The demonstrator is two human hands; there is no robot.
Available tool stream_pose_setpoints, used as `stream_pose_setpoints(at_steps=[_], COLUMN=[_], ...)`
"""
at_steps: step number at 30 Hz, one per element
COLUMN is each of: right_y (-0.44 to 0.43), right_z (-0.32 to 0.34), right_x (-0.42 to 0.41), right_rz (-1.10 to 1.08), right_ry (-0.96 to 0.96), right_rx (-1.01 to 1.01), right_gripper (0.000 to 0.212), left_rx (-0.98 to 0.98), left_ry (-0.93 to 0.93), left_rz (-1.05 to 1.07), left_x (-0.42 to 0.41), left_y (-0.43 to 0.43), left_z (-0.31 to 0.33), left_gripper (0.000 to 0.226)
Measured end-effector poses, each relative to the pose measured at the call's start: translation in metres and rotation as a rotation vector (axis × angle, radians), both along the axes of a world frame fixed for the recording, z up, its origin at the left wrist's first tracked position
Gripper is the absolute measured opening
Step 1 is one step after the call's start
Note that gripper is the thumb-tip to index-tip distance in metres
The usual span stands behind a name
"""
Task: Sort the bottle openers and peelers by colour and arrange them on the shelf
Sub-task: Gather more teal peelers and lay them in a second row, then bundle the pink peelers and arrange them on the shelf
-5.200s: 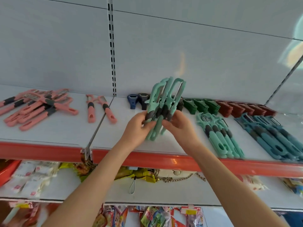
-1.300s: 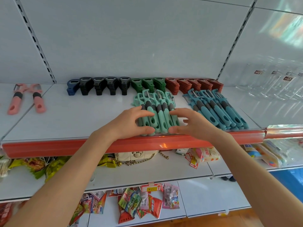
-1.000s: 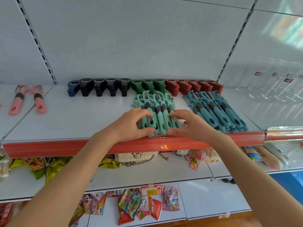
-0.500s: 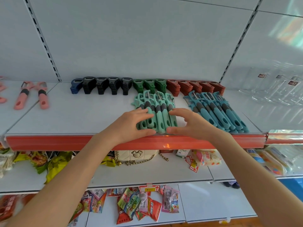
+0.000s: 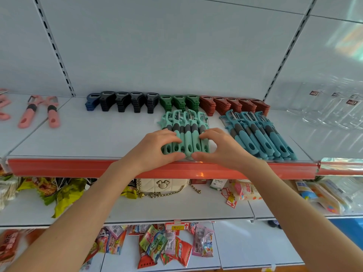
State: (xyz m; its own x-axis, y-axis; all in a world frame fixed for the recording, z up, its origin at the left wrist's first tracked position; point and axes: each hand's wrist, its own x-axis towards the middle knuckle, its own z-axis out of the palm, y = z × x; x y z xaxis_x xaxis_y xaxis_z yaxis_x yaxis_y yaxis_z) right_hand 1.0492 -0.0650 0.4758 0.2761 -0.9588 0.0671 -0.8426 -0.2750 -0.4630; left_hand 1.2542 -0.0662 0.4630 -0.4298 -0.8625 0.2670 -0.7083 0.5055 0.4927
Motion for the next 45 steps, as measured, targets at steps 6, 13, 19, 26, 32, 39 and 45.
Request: stream_pose_setpoints(at_steps=[6, 13, 19, 26, 32, 39, 45], right_y=[0.000, -0.019, -0.035, -0.030, -0.019, -0.038, -0.080], right_z=[0.006, 0.033, 0.043, 0.038, 0.034, 0.031, 0.018], right_x=[-0.003, 0.024, 0.108, 0.252, 0.357, 0.409, 0.438], right_rz=[0.032, 0.028, 0.129, 0.254, 0.258, 0.120, 0.004], right_ry=[0.019, 0.026, 0.025, -0.001, -0.027, 0.054, 0.184], right_rx=[0.013, -0.115, -0.130, -0.107, -0.069, -0.010, -0.008], right_gripper=[0.063, 0.047, 0.048, 0.047, 0.045, 0.046, 0.044], left_rx=[-0.035, -0.147, -0.148, -0.124, -0.096, -0.070, -0.078], left_ry=[-0.010, -0.100, -0.167, -0.233, -0.251, -0.207, -0.180], left_rz=[0.032, 0.178, 0.307, 0.472, 0.528, 0.570, 0.623], left_x=[0.003, 0.044, 0.118, 0.250, 0.348, 0.407, 0.431], left_y=[0.002, 0.015, 0.042, 0.078, 0.096, 0.079, 0.043], left_z=[0.002, 0.018, 0.028, 0.034, 0.032, 0.025, 0.017], left_gripper=[0.049, 0.047, 0.047, 0.046, 0.042, 0.044, 0.039])
